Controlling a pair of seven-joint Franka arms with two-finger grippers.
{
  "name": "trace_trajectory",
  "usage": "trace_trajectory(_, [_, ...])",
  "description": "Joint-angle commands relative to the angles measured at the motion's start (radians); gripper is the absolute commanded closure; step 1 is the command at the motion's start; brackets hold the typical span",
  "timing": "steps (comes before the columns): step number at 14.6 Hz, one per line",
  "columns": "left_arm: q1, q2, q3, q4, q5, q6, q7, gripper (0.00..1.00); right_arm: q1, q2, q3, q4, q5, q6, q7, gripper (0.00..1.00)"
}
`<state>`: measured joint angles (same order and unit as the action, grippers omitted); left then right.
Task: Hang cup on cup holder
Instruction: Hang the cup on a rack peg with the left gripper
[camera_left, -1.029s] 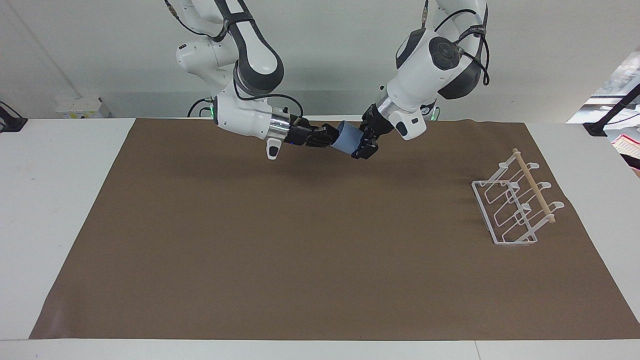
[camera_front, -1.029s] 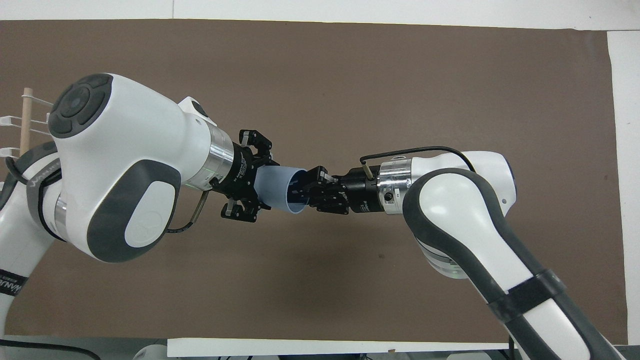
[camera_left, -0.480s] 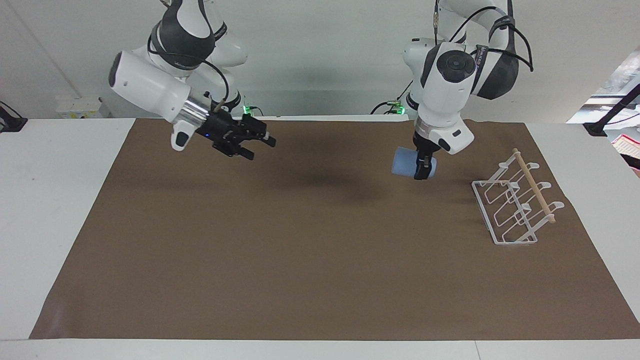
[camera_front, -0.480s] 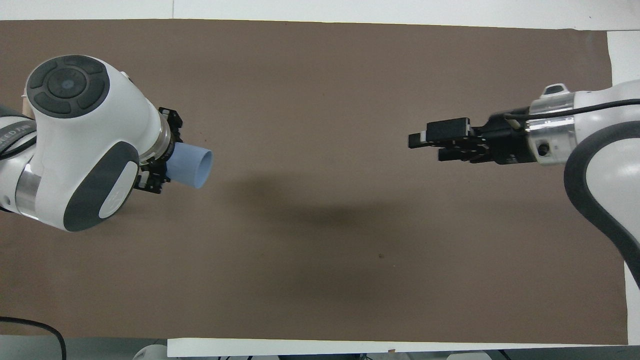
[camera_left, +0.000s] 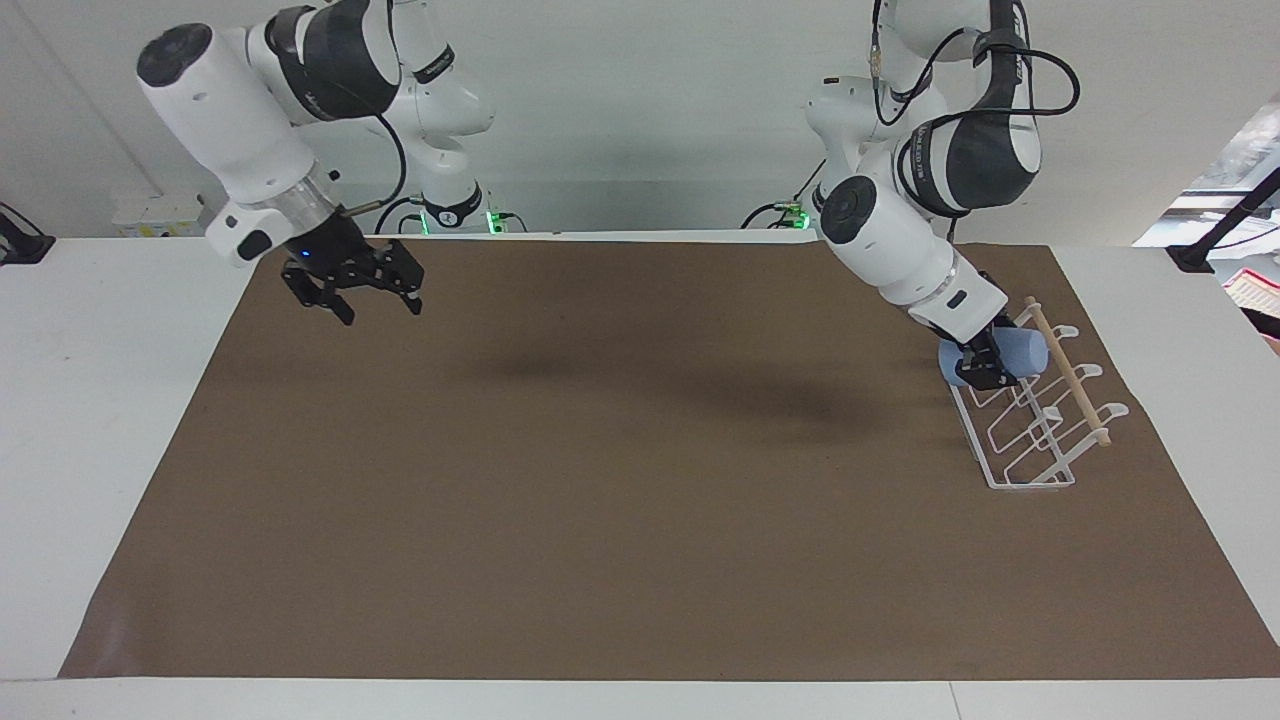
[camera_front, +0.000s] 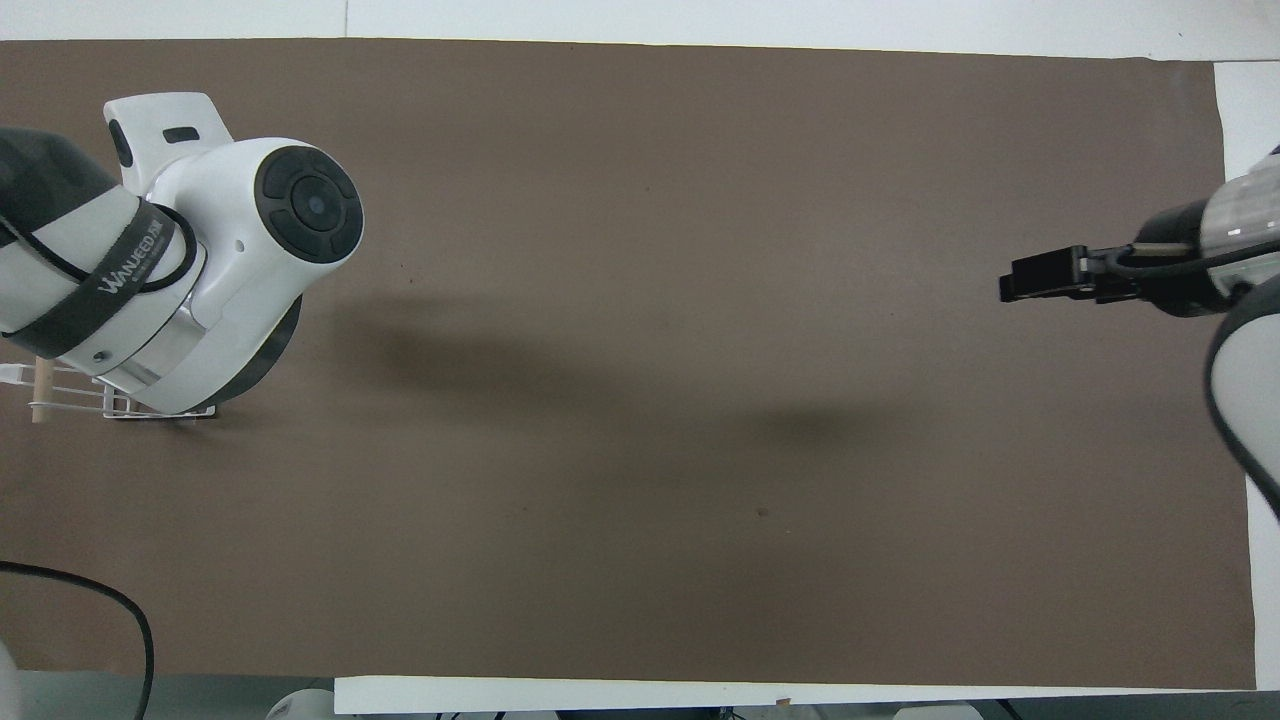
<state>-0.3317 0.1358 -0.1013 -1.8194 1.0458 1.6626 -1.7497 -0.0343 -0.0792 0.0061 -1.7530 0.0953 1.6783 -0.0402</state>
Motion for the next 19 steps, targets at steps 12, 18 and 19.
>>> trace_trajectory(12, [0.046,0.216,-0.005,-0.007,0.479,-0.172,-0.326,1.0,-0.05,0.026,0.017,0.135,-0.16,-0.23,-0.041,0.0])
trace_trajectory(18, [0.051,0.217,-0.006,-0.058,0.473,-0.185,-0.405,1.0,-0.052,0.024,0.02,0.132,-0.16,-0.246,-0.043,0.0])
trace_trajectory(19, [0.054,0.219,-0.006,-0.083,0.474,-0.185,-0.442,1.0,-0.05,0.022,0.02,0.132,-0.16,-0.253,-0.043,0.0])
